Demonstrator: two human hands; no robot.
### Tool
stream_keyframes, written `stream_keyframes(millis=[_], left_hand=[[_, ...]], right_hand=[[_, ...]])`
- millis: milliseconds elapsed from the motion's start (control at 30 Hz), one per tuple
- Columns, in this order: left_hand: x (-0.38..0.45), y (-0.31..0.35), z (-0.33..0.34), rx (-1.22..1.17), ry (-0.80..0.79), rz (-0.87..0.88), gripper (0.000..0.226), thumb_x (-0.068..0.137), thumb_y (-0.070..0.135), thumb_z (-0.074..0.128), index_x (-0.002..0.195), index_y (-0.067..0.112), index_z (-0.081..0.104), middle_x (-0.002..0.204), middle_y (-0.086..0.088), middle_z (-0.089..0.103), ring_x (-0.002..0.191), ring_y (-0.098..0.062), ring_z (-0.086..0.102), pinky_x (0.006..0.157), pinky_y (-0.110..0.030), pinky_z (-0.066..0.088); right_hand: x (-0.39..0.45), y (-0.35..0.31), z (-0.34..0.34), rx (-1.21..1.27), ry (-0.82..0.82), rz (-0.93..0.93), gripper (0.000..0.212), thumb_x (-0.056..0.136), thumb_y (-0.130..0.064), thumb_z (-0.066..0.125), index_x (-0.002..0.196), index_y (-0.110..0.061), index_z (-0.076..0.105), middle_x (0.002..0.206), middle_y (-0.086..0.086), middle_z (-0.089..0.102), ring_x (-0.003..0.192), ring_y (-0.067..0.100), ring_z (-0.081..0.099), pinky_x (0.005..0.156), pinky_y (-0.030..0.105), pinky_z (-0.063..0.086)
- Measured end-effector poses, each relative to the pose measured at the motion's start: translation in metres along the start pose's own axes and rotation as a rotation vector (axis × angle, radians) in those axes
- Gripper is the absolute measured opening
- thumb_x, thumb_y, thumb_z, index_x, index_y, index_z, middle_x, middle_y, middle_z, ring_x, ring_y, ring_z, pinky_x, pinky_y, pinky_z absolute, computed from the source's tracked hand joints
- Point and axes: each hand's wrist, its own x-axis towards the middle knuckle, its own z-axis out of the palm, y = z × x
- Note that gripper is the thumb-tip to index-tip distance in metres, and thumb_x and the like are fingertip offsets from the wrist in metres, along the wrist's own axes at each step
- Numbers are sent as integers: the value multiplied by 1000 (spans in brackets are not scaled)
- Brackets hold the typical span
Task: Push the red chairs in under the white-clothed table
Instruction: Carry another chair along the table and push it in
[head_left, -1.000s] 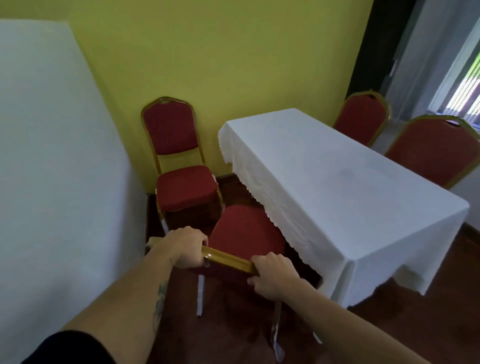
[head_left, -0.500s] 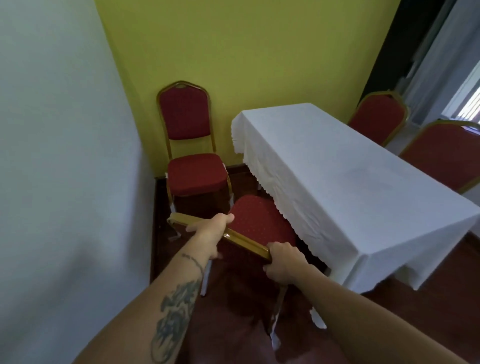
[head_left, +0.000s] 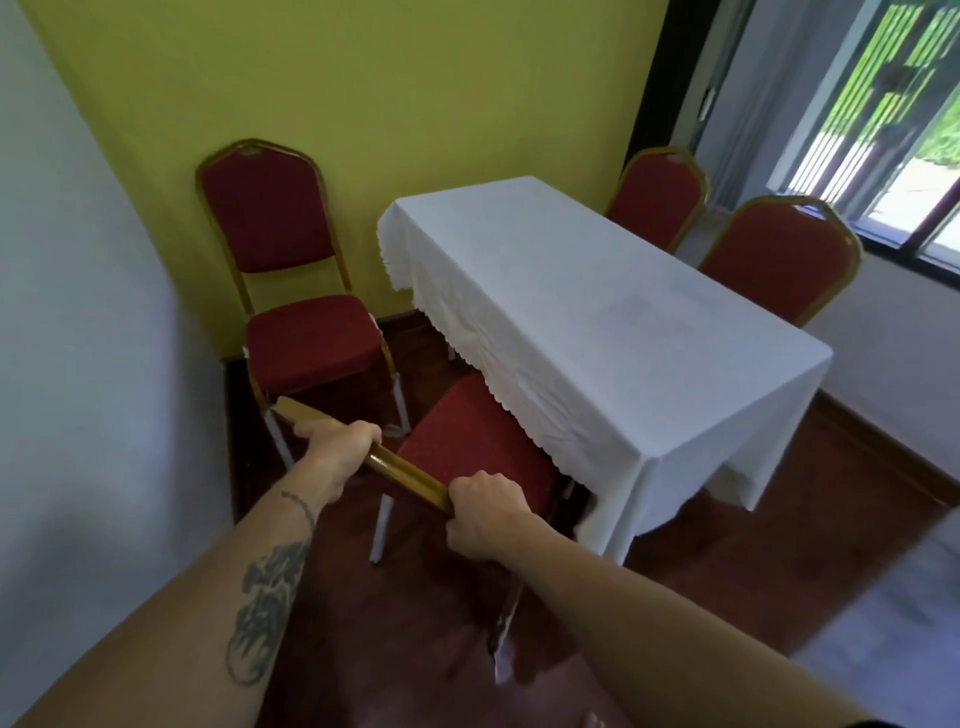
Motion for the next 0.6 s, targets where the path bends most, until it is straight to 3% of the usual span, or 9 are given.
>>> stream_keyframes(millis=[33,100,300,433,533,600], left_hand=[[4,2,0,25,-25,17,106,66,18,72,147,-7,9,99,-16,57,90,-28,60,76,-41,53],[10,7,3,69,-57,51,94,66,19,73,141,-7,22,92,-13,55,83,-25,60,73,-41,55],[33,18,5,169,-112,83,102,74,20,73,145,-5,4,92,-10,47,90,-24,54,75,-40,44],[50,29,-7,234,-134,93,103,75,24,73,146,-5,4,107,-10,43,99,-27,53,78,-40,47],[65,40,-13,273,-178,88,109,72,25,74,148,-6,2,132,-18,40,112,-32,54,89,-43,50],[74,49,-14,304,-183,75,115,70,27,73,150,-4,-3,143,-23,39,118,-34,53,86,-42,50]], right_hand=[[0,-2,0,-11,-1,-3,31,88,-31,64,112,-13,61,110,11,65,100,34,64,71,37,43],[0,-3,-2,-13,-13,4,32,89,-30,63,115,-12,60,112,11,65,101,33,64,71,37,43],[12,-5,-6,-20,-38,6,33,90,-30,64,116,-12,59,111,9,64,99,31,64,70,37,44],[29,-16,-6,-37,-29,-21,38,89,-35,66,117,-12,57,111,9,64,98,31,65,70,38,45],[45,-22,-5,-56,-17,-48,40,90,-40,64,118,-12,57,110,10,64,96,31,65,69,40,46],[58,-23,-7,-56,-25,-60,41,90,-40,62,119,-12,57,110,10,65,95,31,66,70,40,47]])
